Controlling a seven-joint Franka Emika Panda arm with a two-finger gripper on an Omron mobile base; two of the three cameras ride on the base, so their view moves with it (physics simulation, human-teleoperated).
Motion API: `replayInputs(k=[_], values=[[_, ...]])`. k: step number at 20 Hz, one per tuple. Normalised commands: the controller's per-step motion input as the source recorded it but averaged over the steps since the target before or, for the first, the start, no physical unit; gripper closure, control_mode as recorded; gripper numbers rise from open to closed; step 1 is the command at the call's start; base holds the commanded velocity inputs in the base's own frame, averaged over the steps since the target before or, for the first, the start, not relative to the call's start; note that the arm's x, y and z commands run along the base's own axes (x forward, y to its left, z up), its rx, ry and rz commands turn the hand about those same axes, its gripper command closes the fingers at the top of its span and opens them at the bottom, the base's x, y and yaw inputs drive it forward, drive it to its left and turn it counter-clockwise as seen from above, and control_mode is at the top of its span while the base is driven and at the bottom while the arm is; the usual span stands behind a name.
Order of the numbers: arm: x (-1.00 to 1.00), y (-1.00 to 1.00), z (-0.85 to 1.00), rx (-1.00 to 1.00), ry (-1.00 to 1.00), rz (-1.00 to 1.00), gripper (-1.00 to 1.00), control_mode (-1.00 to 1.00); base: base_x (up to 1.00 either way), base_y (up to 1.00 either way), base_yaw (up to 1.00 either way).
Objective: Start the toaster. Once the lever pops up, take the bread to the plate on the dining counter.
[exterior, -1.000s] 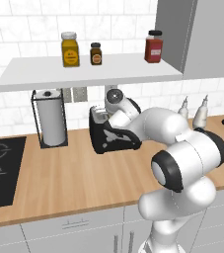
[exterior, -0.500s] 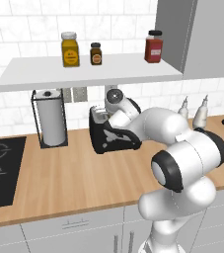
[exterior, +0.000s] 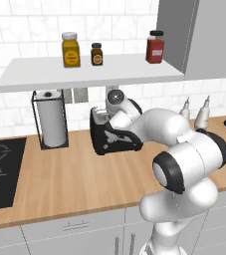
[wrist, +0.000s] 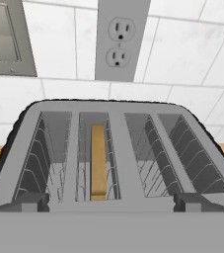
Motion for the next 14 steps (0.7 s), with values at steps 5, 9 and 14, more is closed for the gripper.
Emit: replayInputs(k=[5,9,14], values=[[0.0,0.0,0.0,0.0,0.0,0.0,-1.0,-1.0,0.0,0.0,0.0],[0.0,0.0,0.0,0.0,0.0,0.0,-1.0,-1.0,0.0,0.0,0.0],[0.0,0.0,0.0,0.0,0.0,0.0,-1.0,-1.0,0.0,0.0,0.0]])
